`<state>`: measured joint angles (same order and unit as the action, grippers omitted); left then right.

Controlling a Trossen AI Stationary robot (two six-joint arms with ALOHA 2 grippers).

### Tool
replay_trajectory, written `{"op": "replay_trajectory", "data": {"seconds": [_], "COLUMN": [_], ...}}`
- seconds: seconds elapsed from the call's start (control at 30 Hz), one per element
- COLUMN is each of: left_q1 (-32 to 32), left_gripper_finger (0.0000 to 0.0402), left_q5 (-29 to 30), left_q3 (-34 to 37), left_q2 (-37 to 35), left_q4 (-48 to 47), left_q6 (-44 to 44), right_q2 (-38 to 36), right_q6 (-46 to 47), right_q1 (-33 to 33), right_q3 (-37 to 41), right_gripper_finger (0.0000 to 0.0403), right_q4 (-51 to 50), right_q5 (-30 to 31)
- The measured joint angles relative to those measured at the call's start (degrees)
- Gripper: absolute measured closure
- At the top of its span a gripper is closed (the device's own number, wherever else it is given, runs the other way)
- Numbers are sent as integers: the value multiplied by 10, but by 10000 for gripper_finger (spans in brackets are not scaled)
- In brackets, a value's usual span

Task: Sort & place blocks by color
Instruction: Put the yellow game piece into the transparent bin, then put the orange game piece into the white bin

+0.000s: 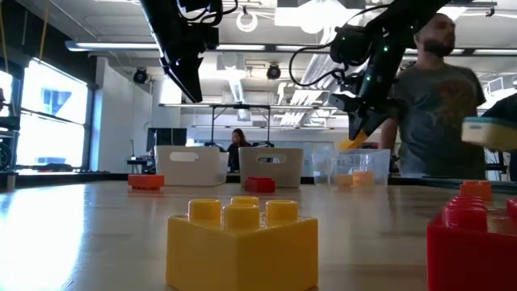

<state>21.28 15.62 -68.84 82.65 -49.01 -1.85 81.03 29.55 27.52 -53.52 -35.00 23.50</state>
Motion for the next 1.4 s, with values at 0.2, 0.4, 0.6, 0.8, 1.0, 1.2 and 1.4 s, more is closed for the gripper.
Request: {"op": "replay_trajectory", "data": {"seconds": [0.2,0.4,0.6,0.8,1.0,1.2,1.4], "left_q1": [0,0,0,0,0,0,-1], "left_gripper_finger": [192,192,192,192,192,192,192], "left_q5": [0,0,-25,-46,-49,-65,-127], "left_q3": [0,0,0,0,0,0,5], "left_q2": [0,0,0,0,0,0,0], "left_q4": [0,0,-11,-18,-46,-82,-129], "left_q6": [1,15,16,81,162,227,284], "right_q2": [0,0,0,0,-1,-1,-1], "right_q6": [1,-14,-29,-59,-105,-136,-136], "right_q1": [18,25,25,25,22,9,-14], "right_q3": [0,0,0,0,-26,-58,-69], "right_gripper_finger": [288,221,162,157,156,155,155], "right_q4": [-4,-5,-4,16,26,28,28], "right_q5": [-17,-15,-15,-15,-20,-21,-25]}}
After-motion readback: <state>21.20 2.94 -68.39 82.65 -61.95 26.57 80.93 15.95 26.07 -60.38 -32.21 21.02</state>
